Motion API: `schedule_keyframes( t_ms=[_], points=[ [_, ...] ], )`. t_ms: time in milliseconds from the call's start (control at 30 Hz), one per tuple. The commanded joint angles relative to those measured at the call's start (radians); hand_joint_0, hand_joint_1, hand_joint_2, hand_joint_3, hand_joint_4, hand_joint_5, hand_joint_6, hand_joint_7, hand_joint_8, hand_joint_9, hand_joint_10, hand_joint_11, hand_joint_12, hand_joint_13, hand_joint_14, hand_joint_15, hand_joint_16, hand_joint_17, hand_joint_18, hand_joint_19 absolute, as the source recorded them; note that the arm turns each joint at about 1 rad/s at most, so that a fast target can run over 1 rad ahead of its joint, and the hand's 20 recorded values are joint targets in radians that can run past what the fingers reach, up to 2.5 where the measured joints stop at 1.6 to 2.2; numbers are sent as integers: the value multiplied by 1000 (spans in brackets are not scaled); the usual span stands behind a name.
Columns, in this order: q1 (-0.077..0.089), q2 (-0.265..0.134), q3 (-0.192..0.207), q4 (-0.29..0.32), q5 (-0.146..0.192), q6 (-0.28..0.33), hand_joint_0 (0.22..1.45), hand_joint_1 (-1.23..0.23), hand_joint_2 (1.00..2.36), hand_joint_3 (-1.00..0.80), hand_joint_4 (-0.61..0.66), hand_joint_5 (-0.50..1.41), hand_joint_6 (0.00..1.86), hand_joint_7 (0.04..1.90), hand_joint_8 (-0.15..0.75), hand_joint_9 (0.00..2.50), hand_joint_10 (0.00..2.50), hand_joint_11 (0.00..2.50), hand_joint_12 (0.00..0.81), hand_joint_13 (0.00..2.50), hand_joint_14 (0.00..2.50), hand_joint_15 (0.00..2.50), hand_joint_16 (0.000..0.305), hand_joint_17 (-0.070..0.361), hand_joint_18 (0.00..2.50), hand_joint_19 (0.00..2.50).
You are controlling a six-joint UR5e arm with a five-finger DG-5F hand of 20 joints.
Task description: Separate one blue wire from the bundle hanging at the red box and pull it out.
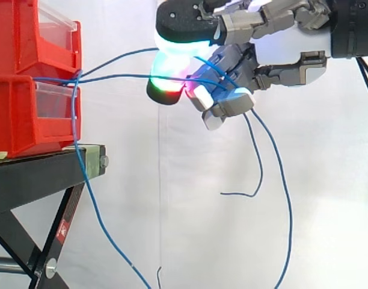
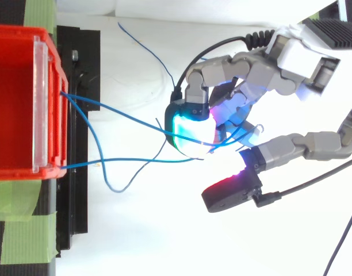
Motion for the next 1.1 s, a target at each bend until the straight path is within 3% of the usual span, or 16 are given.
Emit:
schedule_keyframes(
  t_ms=[0, 467, 1067],
  points=[
    [1, -1, 0, 0, 0, 0, 551, -576, 1000, -500, 196, -139, 603, 1326, 342, 1108, 24, 1063, 347, 1349, 7, 1604, 52, 118, 697, 849],
    [0, 1, 0, 0, 0, 0, 628, -452, 1003, -472, 190, -127, 607, 1318, 342, 1181, 23, 1038, 324, 1384, 8, 1606, 51, 114, 735, 855],
    [0, -1, 0, -8, 2, -23, 654, -574, 1014, -373, 155, -99, 593, 1363, 343, 1283, 23, 1095, 321, 1431, 10, 1616, 48, 108, 765, 844]
  ],
)
